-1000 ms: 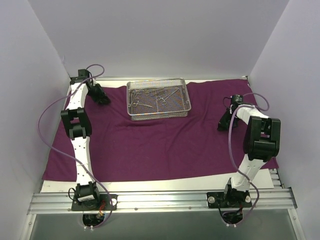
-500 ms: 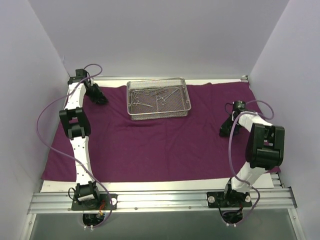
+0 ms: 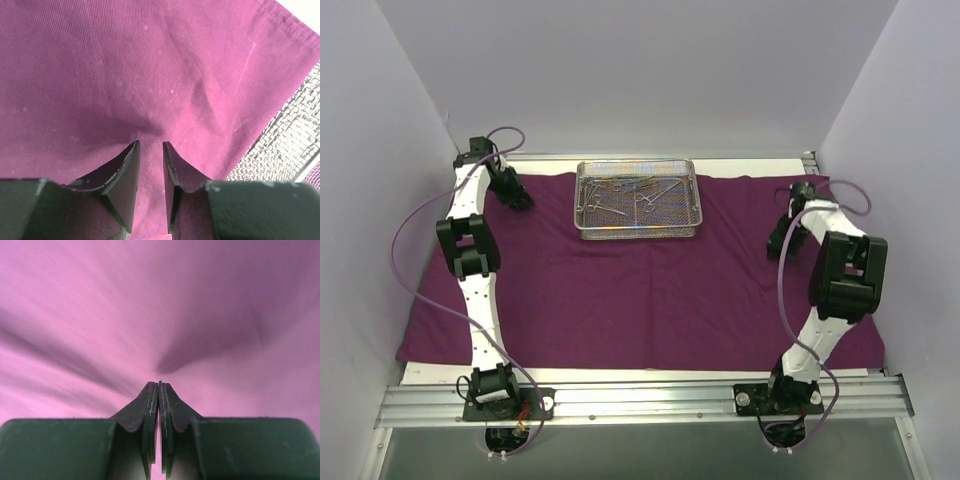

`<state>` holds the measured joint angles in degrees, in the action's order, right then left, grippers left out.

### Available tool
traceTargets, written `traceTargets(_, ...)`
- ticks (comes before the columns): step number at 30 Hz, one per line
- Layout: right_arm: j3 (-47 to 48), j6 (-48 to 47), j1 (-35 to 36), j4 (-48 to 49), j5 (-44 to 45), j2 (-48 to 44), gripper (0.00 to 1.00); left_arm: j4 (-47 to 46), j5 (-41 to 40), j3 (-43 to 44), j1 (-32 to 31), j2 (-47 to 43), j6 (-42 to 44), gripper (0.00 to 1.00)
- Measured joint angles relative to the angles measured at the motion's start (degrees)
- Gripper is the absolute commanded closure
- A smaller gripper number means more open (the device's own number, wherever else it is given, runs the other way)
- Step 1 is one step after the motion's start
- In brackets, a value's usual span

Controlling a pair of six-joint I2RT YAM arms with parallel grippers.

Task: Open and lay out the surgical kit
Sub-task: Smooth out the surgical kit at the center of the board.

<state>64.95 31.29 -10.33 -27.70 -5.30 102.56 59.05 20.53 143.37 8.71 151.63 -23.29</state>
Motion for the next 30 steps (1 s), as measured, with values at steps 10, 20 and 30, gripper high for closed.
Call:
traceTargets(10,31.8,-3.0,0.3,4.7,-1.5,13.8,0.88,-1.9,2.0,-3.8,-0.2,-0.9,-1.3,0.71)
traceTargets(20,33.5,-2.8,2.5,9.9,-6.8,26.2,1.0,-5.7,3.9,-6.1,-2.0,-1.3,-8.3,0.72)
traceTargets(30,47.6,-1.7,1.1,9.4,-7.7,35.5,1.0,-4.5,1.7,-6.0,-0.4,-1.2,-11.2,0.72)
